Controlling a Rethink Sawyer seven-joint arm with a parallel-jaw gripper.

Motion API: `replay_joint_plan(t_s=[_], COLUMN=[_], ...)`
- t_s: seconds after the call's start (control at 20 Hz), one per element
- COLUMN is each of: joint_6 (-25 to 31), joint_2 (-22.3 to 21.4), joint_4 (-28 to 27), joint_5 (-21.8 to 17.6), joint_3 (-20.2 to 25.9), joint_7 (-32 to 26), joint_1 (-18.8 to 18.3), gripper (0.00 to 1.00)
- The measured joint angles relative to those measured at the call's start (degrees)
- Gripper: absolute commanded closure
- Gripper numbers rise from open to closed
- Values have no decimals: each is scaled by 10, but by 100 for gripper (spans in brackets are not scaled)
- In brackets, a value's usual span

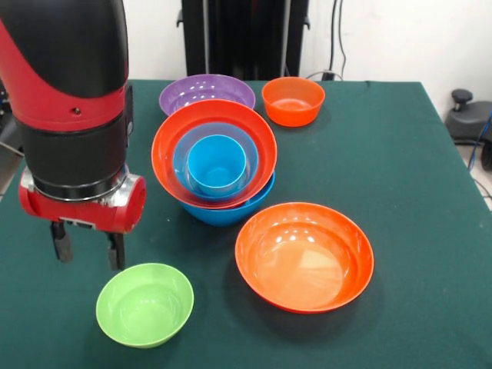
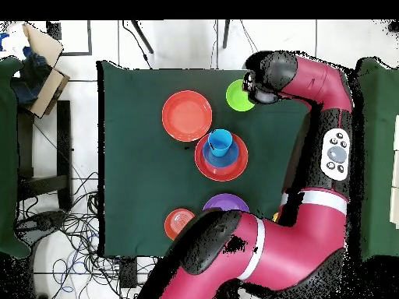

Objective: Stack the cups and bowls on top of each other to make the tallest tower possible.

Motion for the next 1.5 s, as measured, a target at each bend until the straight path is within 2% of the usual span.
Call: replay_joint_plan(t_s=[0.4, 1.5], joint_6=[0, -14], joint_2=[37, 120], joint_4=[-39, -67], joint_5=[0, 0], joint_3=[-2, -5], joint_7=[0, 0], joint_1=[2, 11], gripper=[0, 0])
